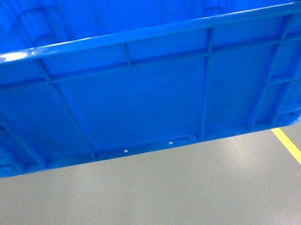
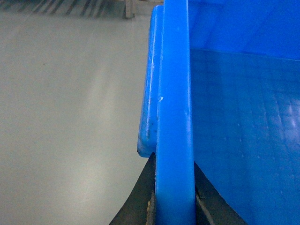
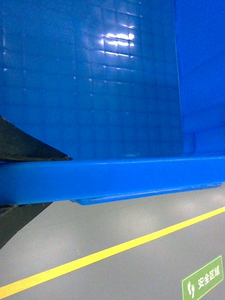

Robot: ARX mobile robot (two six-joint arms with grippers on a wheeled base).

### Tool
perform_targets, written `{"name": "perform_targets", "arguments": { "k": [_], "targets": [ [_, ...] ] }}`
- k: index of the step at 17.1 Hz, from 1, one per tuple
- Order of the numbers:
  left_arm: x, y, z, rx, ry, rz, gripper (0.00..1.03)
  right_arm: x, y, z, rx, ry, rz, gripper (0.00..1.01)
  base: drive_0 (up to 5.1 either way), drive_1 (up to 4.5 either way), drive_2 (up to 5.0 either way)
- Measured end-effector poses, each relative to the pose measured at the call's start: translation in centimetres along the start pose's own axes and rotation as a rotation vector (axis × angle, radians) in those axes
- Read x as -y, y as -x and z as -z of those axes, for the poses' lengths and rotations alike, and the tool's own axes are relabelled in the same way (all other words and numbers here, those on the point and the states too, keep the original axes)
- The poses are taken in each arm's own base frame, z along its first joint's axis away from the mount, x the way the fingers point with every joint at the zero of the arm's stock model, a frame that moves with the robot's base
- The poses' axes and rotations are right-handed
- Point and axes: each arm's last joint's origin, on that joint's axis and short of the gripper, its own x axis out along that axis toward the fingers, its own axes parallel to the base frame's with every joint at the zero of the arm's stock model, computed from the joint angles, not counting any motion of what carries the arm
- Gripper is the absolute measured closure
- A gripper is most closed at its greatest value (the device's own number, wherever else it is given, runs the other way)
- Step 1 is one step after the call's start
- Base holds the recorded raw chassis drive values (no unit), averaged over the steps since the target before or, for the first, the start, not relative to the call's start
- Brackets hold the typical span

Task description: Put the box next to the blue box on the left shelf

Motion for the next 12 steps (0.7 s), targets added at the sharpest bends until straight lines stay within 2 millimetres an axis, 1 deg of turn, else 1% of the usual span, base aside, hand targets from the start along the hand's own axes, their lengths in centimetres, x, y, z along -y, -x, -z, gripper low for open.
{"name": "perform_targets", "arguments": {
  "k": [3, 6, 12],
  "targets": [
    [-0.01, 0.00, 0.02, -0.002, 0.000, -0.001, 0.95, 0.01, 0.00, 0.04, -0.004, 0.001, 0.000, 0.92, 0.3, 4.42, -3.9],
    [-0.01, 0.00, 0.01, -0.001, 0.000, -0.001, 0.95, 0.00, 0.00, 0.01, -0.001, 0.001, 0.001, 0.92, 1.0, 5.22, -3.1],
    [-0.02, 0.00, 0.00, 0.000, 0.002, -0.001, 0.95, 0.00, 0.00, 0.00, 0.000, 0.002, 0.000, 0.92, 0.2, 4.42, -3.9]
  ]
}}
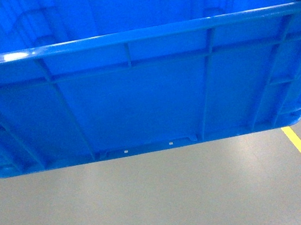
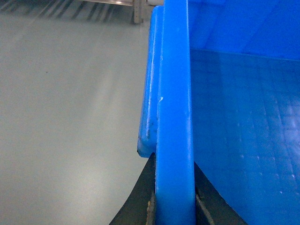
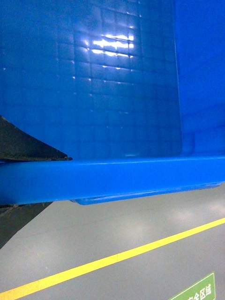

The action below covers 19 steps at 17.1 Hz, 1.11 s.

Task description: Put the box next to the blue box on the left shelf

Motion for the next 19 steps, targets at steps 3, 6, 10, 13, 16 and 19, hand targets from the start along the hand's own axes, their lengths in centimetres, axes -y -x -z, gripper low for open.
{"name": "perform_targets", "arguments": {
  "k": [3, 6, 10, 13, 16, 19],
  "targets": [
    [0.00, 0.00, -0.03, 0.003, 0.000, 0.000, 0.95, 0.00, 0.02, -0.04, 0.003, -0.001, 0.000, 0.92, 0.2, 4.42, -3.9],
    [0.00, 0.00, 0.01, -0.002, 0.000, 0.000, 0.95, 0.01, 0.02, 0.02, -0.002, 0.001, 0.001, 0.92, 0.2, 4.42, -3.9],
    [0.00, 0.00, -0.01, 0.002, 0.000, 0.000, 0.95, 0.00, 0.02, -0.02, 0.002, -0.001, 0.000, 0.92, 0.2, 4.42, -3.9],
    [0.00, 0.00, -0.04, 0.004, 0.001, 0.001, 0.95, 0.00, 0.02, -0.02, 0.002, -0.001, 0.000, 0.92, 0.2, 4.42, -3.9],
    [0.00, 0.00, 0.00, 0.000, 0.002, 0.001, 0.95, 0.00, 0.02, -0.03, 0.004, 0.001, 0.000, 0.92, 0.2, 4.42, -3.9],
    [0.00, 0.00, 0.04, -0.004, 0.002, 0.000, 0.95, 0.01, 0.02, -0.01, 0.001, 0.001, 0.001, 0.92, 0.2, 4.42, -3.9]
  ]
}}
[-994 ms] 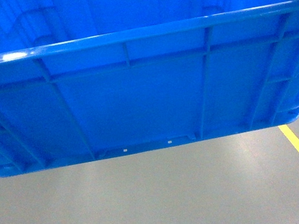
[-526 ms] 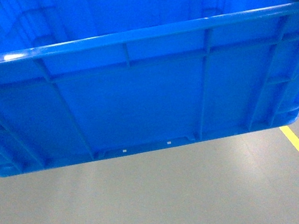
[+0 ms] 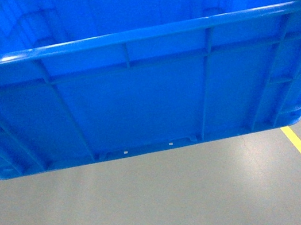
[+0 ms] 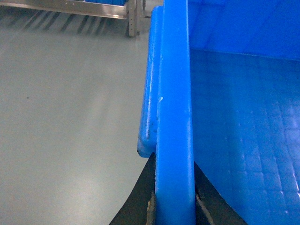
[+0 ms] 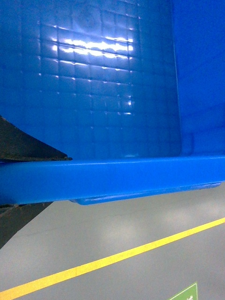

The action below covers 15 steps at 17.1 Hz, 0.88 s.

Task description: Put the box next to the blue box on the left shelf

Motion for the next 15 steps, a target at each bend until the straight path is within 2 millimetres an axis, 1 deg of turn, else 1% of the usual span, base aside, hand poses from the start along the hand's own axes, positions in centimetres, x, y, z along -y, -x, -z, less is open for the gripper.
{"name": "perform_targets", "arguments": {
  "k": [15],
  "targets": [
    [0.01, 0.00, -0.06, 0.006, 0.000, 0.001, 0.95, -0.01, 0.00, -0.02, 0.002, -0.001, -0.002, 0.92, 0.2, 4.42, -3.9]
  ]
}}
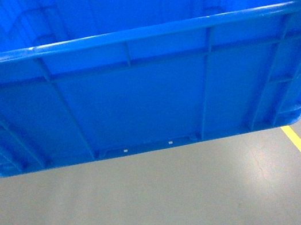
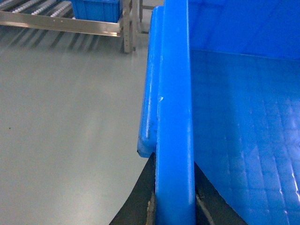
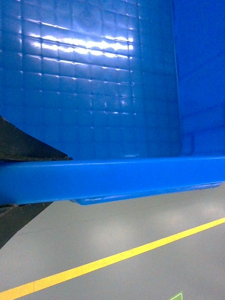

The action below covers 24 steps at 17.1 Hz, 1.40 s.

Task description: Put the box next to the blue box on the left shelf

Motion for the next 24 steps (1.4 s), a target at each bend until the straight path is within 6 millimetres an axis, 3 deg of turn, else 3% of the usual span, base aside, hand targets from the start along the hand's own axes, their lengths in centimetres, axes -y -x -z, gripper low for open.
{"name": "perform_targets", "arguments": {
  "k": [24],
  "targets": [
    [-0.01, 0.00, 0.07, -0.007, 0.000, -0.001, 0.95, 0.01, 0.00, 0.07, -0.007, 0.001, 0.001, 0.92, 0.0, 4.29, -4.3]
  ]
}}
